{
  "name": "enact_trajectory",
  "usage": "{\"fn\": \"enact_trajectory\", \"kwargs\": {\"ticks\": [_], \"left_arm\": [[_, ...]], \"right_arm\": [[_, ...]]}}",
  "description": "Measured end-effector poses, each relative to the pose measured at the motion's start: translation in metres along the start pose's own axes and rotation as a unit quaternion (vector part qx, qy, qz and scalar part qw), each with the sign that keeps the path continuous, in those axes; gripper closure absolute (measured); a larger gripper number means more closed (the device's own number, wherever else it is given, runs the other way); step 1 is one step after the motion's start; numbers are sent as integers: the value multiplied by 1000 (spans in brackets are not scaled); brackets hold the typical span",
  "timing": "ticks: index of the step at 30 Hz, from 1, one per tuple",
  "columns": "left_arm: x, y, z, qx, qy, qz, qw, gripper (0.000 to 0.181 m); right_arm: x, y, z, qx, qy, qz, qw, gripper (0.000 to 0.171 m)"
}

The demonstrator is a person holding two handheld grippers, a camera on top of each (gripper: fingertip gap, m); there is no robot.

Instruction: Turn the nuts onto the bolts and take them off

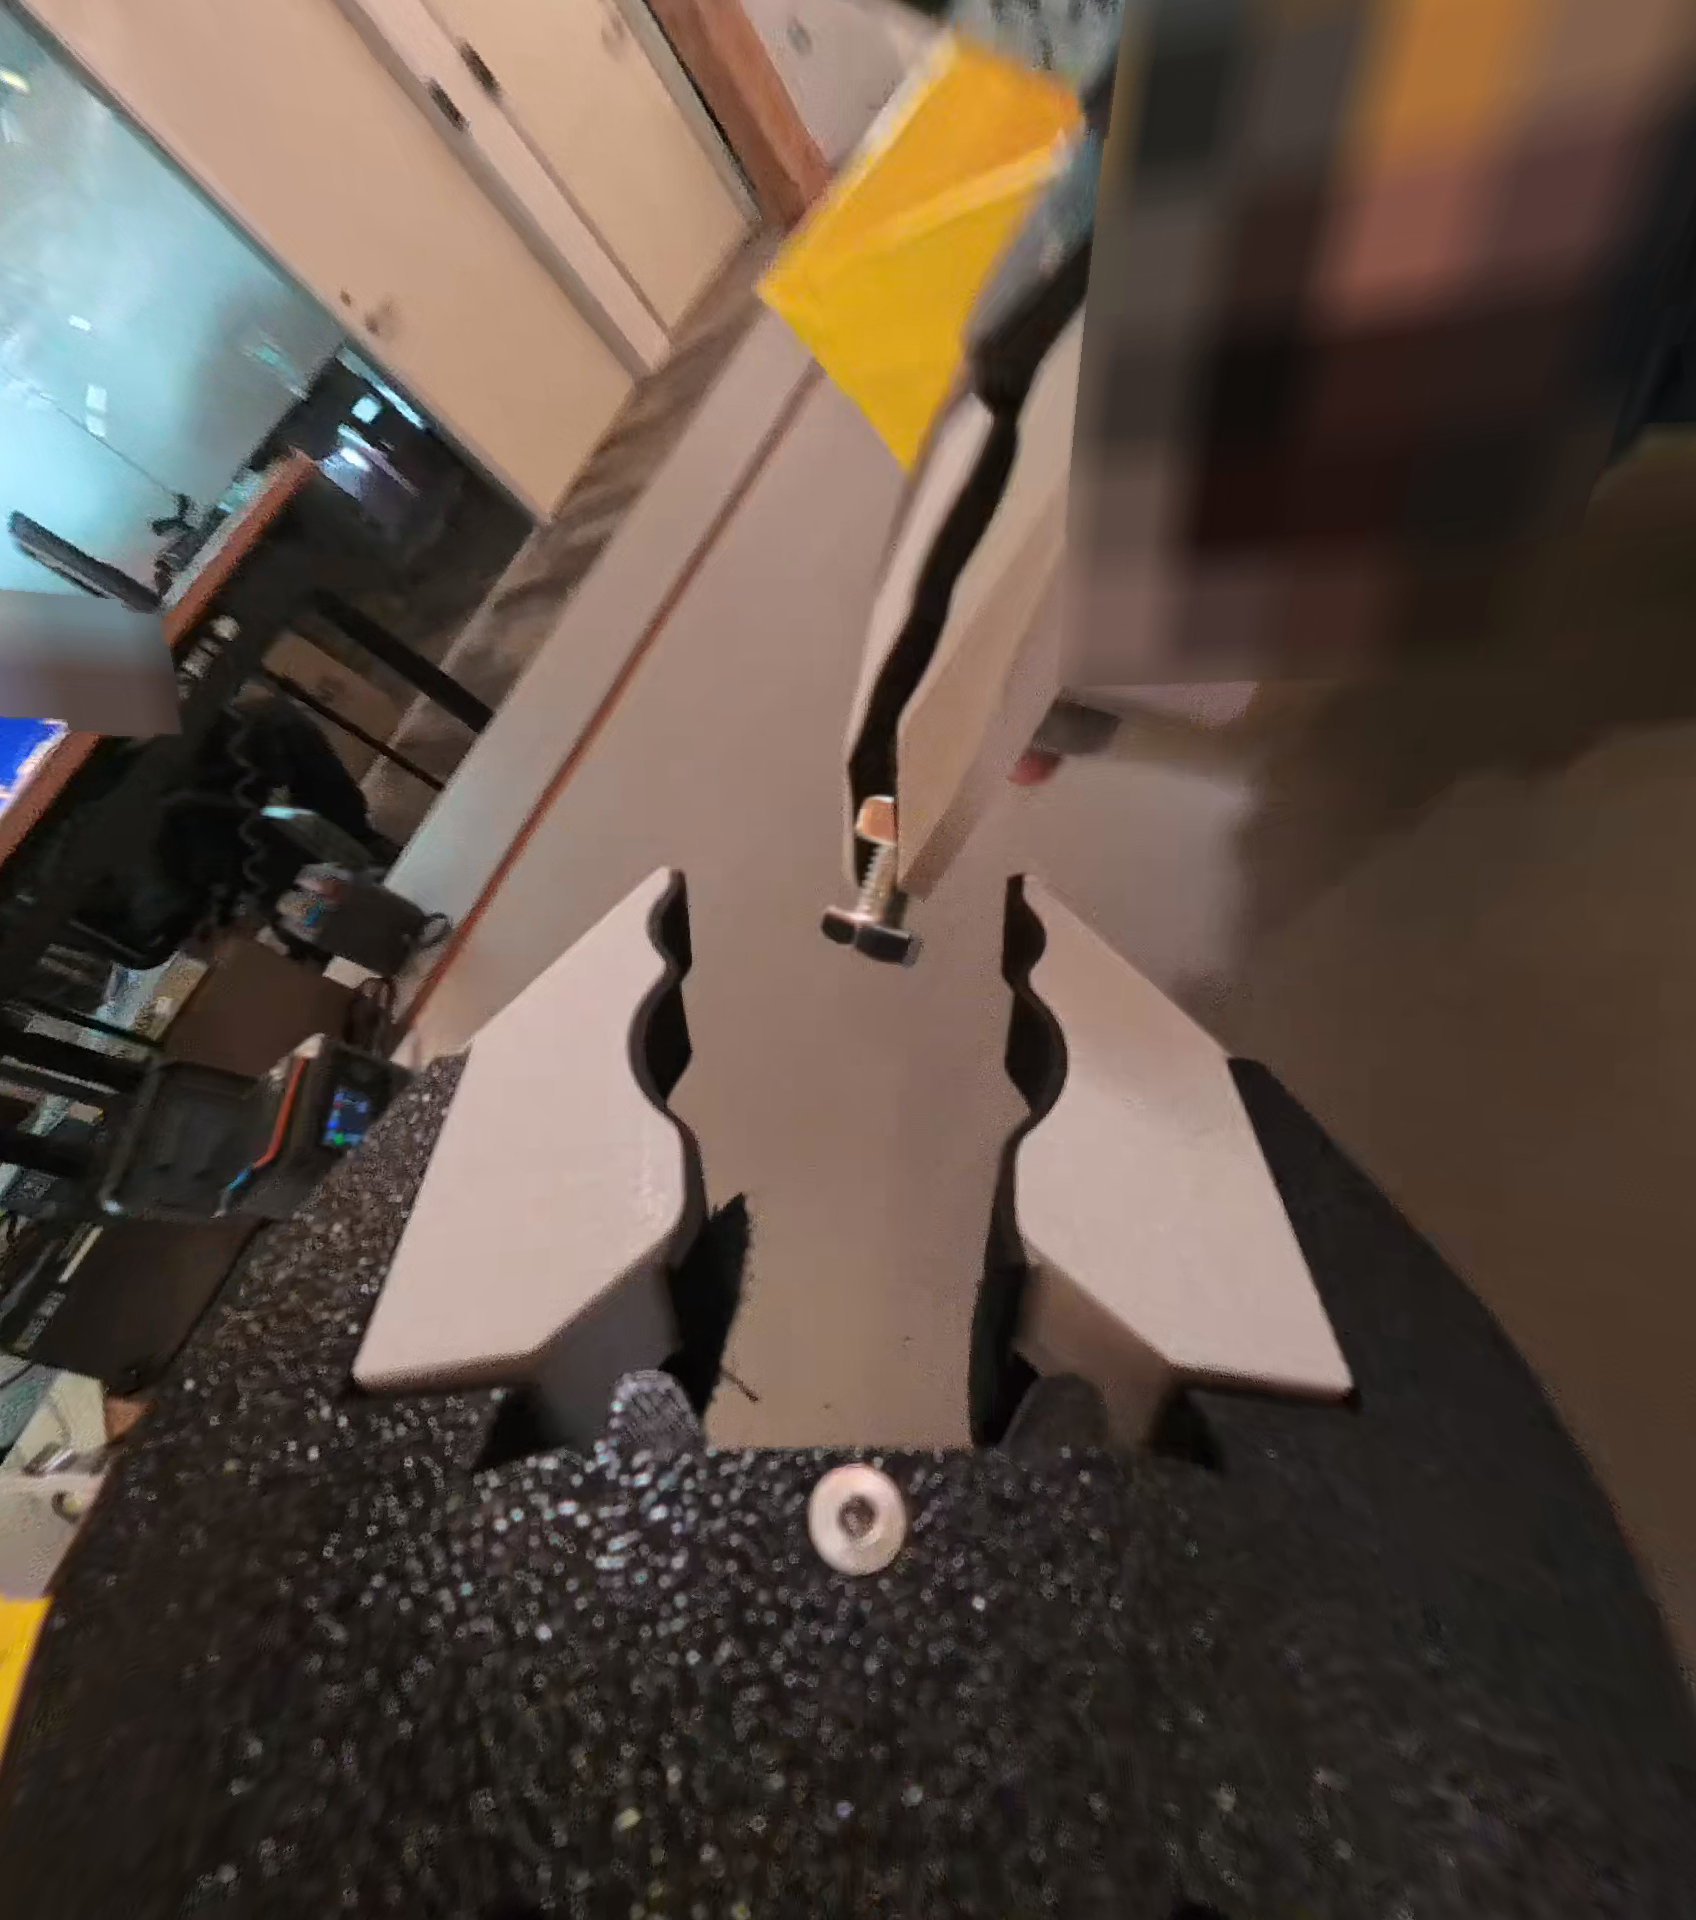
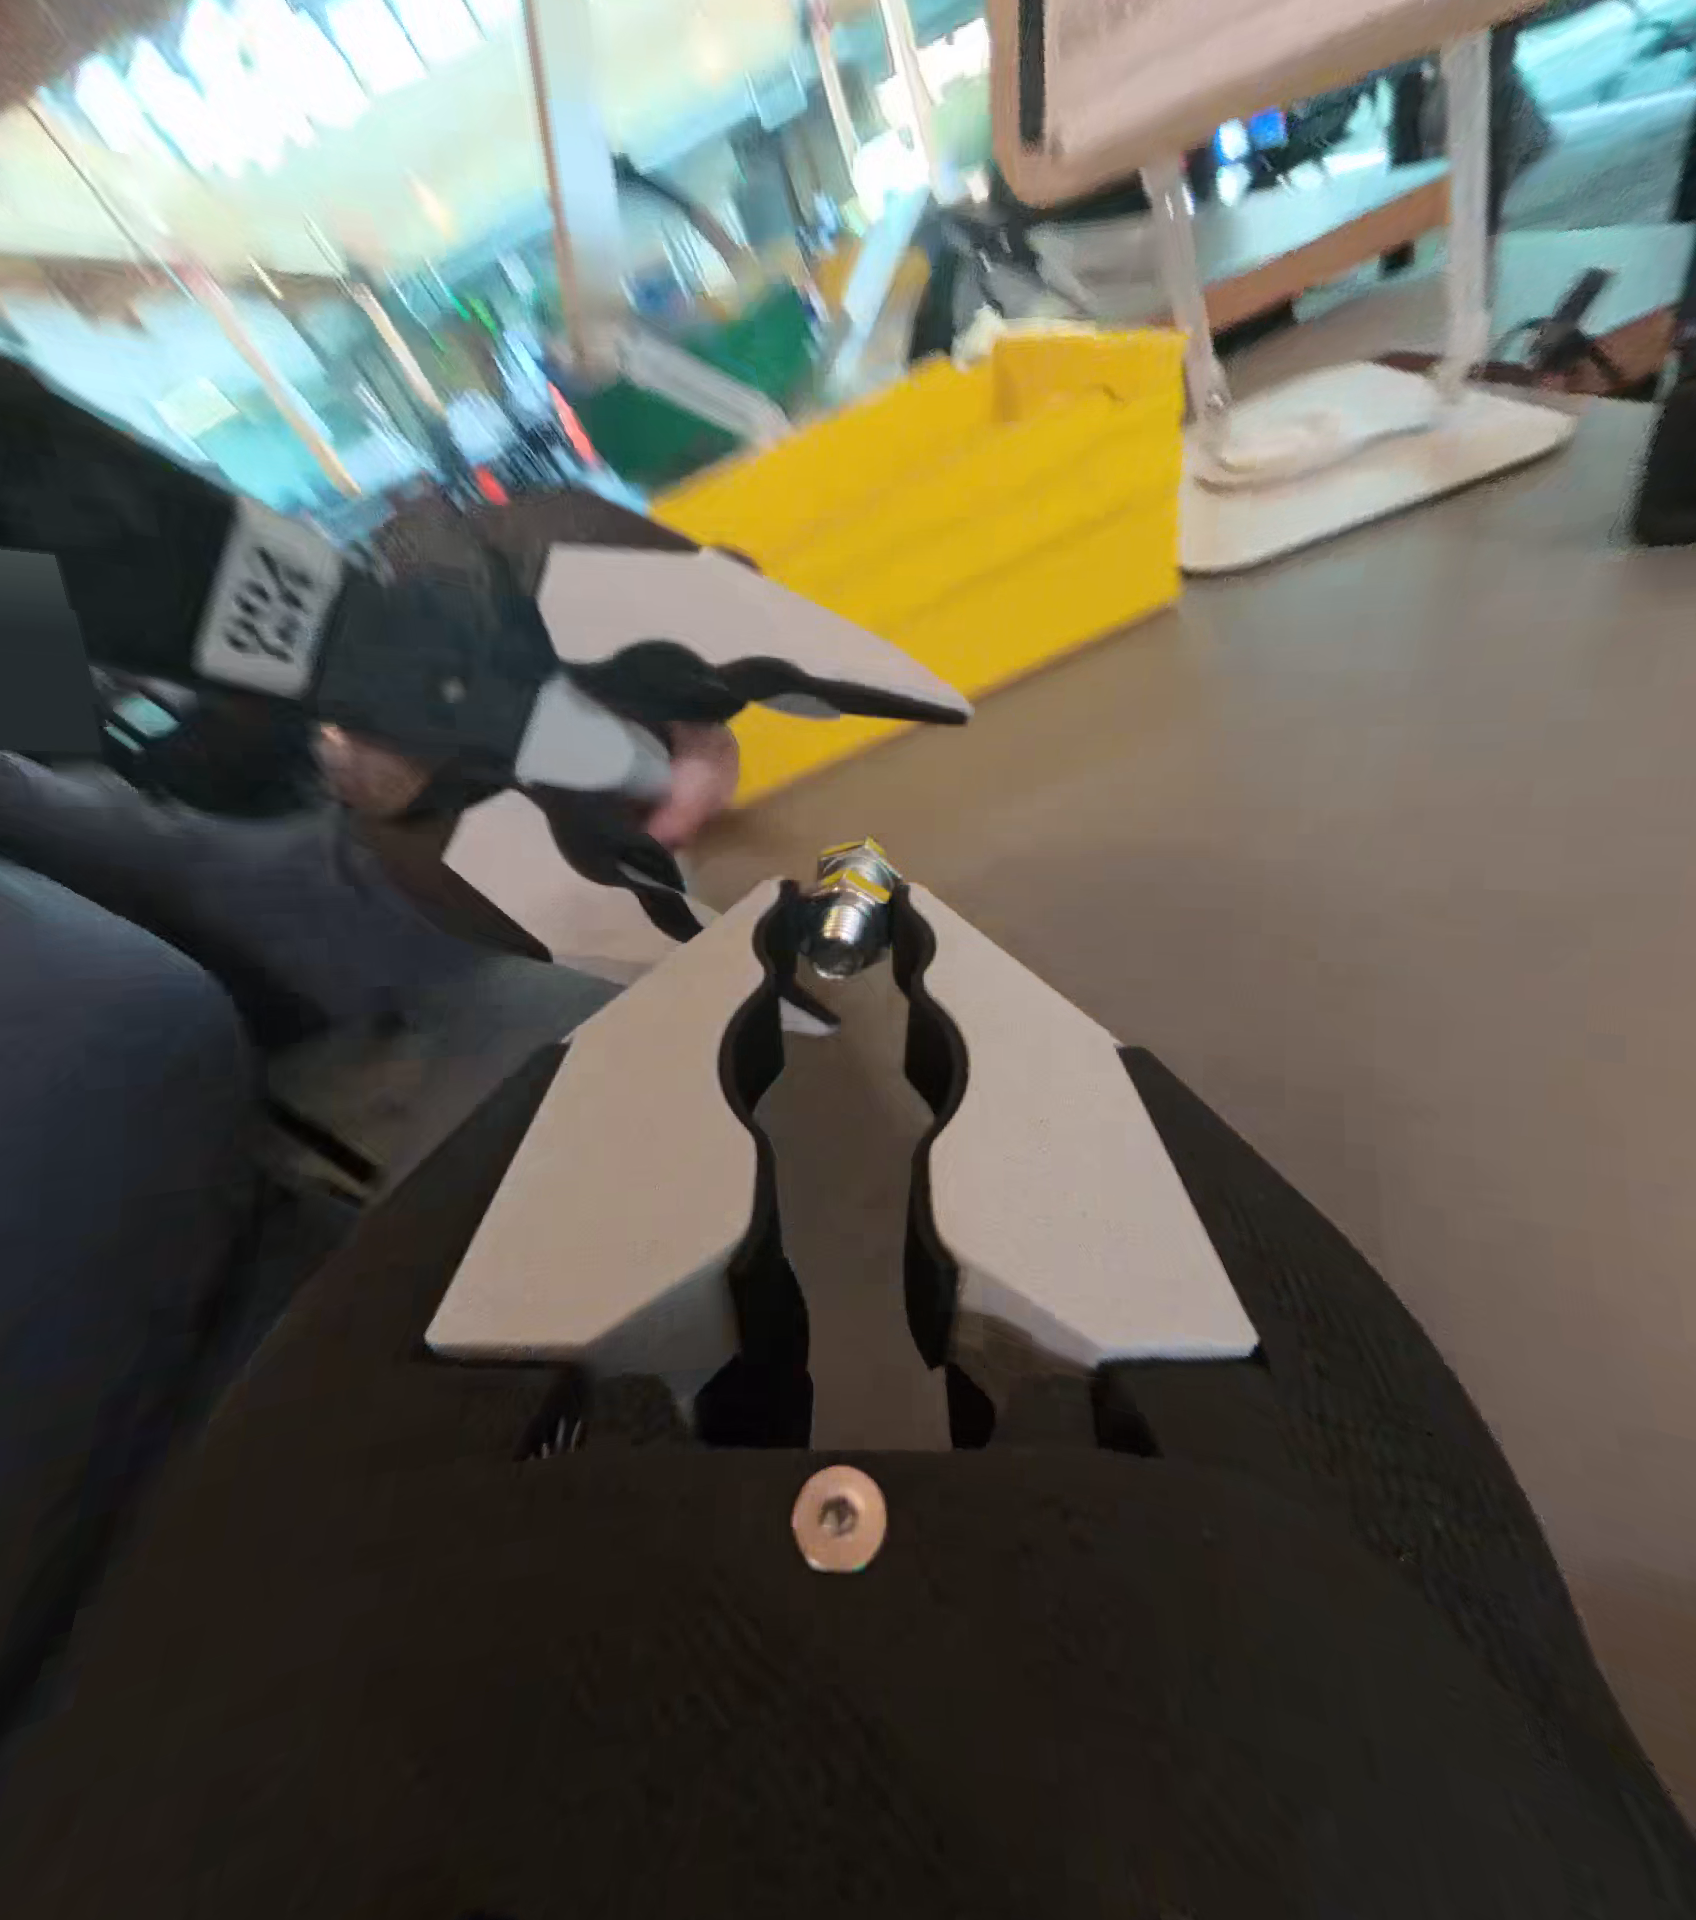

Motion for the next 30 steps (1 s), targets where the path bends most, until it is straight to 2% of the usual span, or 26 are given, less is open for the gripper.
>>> {"fn": "enact_trajectory", "kwargs": {"ticks": [2,4,5,12,15,17,19,23,27,30], "left_arm": [[-15,13,-8,-23,-21,-31,999,128],[-24,20,-14,-36,-30,-43,998,149],[-27,21,-16,-39,-31,-45,998,154],[-36,28,-25,-26,-20,-117,993,165],[-43,16,-27,-16,2,-78,997,165],[-49,5,-33,-42,-1,-30,999,165],[-55,0,-41,-94,-8,7,996,165],[-68,6,-59,-170,-30,6,985,165],[-69,8,-61,-164,-29,-10,986,165],[-69,8,-61,-164,-27,-12,986,165]], "right_arm": [[-2,3,-8,50,-34,-37,998,155],[-3,6,-12,76,-45,-54,995,155],[-3,7,-13,88,-50,-60,993,155],[-1,10,-26,177,-105,-89,975,155],[2,16,-16,161,-55,-119,978,152],[7,24,-9,111,-30,-141,983,129],[8,34,-10,68,-34,-152,986,120],[4,47,-24,70,-86,-200,973,118],[-10,48,-35,70,-114,-197,971,116],[-12,44,-32,92,-103,-199,970,116]]}}
Point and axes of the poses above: each gripper's, where its closed fingertips meet, x back along the fingers, z out of its top, y = z × x across the jaws, the point moved 5 cm from there along x, back along the fingers, and after that the axes turned 10 degrees about -x, right-handed, at the moved point
